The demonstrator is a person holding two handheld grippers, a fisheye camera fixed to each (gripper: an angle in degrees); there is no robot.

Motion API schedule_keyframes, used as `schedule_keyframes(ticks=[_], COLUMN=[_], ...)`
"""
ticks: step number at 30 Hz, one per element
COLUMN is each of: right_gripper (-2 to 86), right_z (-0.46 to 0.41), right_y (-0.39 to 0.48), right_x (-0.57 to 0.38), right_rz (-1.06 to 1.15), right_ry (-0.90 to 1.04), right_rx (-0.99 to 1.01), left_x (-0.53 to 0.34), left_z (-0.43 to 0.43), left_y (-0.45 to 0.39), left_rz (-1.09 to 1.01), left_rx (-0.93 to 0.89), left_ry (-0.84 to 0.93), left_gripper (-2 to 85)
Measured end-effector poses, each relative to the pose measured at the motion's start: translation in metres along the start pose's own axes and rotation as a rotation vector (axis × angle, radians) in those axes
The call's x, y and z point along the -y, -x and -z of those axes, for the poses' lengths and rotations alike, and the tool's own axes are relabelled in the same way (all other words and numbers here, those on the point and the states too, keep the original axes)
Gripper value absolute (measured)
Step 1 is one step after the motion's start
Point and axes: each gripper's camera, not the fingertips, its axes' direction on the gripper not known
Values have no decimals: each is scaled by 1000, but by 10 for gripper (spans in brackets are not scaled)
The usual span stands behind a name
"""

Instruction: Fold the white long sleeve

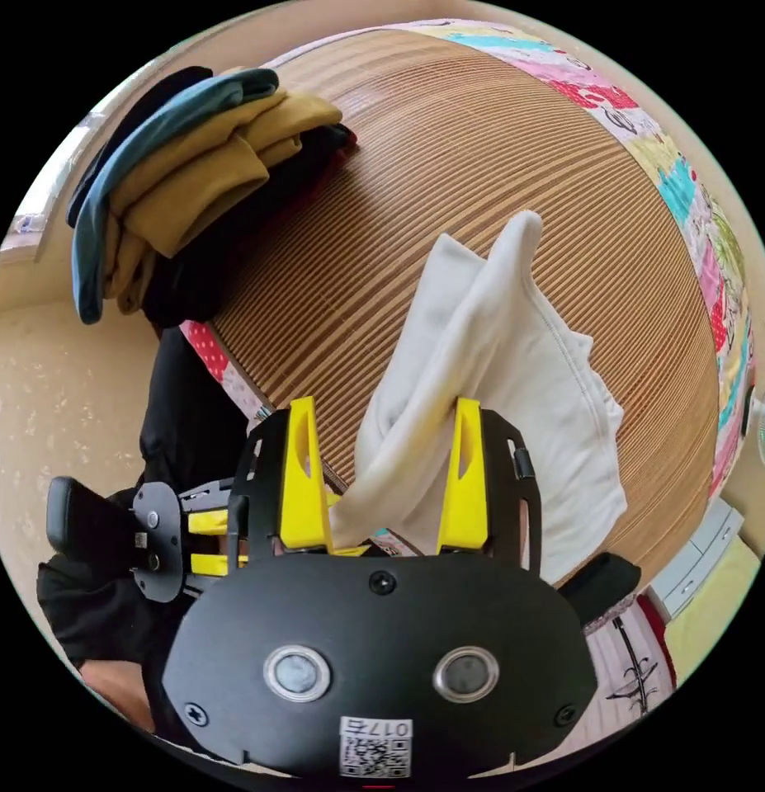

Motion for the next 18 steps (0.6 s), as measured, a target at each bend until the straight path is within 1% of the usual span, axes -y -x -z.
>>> schedule_keyframes(ticks=[1, 2, 3, 4, 5, 6, 7, 9, 10, 12, 13, 14, 15, 16, 18], right_gripper=[188, 156, 131, 122, 110, 102, 100, 93, 91, 90, 90, 90, 90, 90, 90], right_z=[-3, -7, -8, -8, -6, 0, 3, 15, 15, 1, -7, -24, -44, -55, -101], right_y=[2, 4, 3, 0, -10, -25, -35, -88, -103, -165, -179, -204, -226, -236, -271], right_x=[2, 1, -5, -10, -24, -46, -60, -135, -157, -251, -273, -315, -353, -371, -428], right_rz=[4, 13, 23, 28, 27, 44, 45, 2, -14, -72, -81, -86, -118, -148, -299], right_ry=[22, 36, 8, -19, -83, -184, -243, -498, -570, -806, -851, -918, -963, -980, -999], right_rx=[-40, -114, -172, -176, -139, -56, -13, 179, 228, 413, 445, 485, 491, 483, 413], left_x=[-3, -8, -11, -17, -25, -29, -37, -46, -50, -50, -47, -41, -38, -30, -18], left_z=[-3, -3, -1, 6, 16, 21, 29, 37, 37, 31, 22, 10, 2, -15, -44], left_y=[-7, -12, -14, -17, -16, -15, -10, 1, 9, 20, 26, 29, 30, 29, 22], left_rz=[-14, -26, -34, -65, -99, -110, -114, -84, -59, -49, -44, -33, -26, -17, -11], left_rx=[6, 9, 3, -47, -126, -161, -213, -237, -239, -277, -339, -408, -437, -467, -461], left_ry=[7, 7, 2, -22, -53, -67, -89, -94, -82, -65, -56, -40, -28, 3, 65], left_gripper=[75, 79, 82, 97, 108, 110, 117, 129, 139, 159, 165, 170, 171, 175, 180])
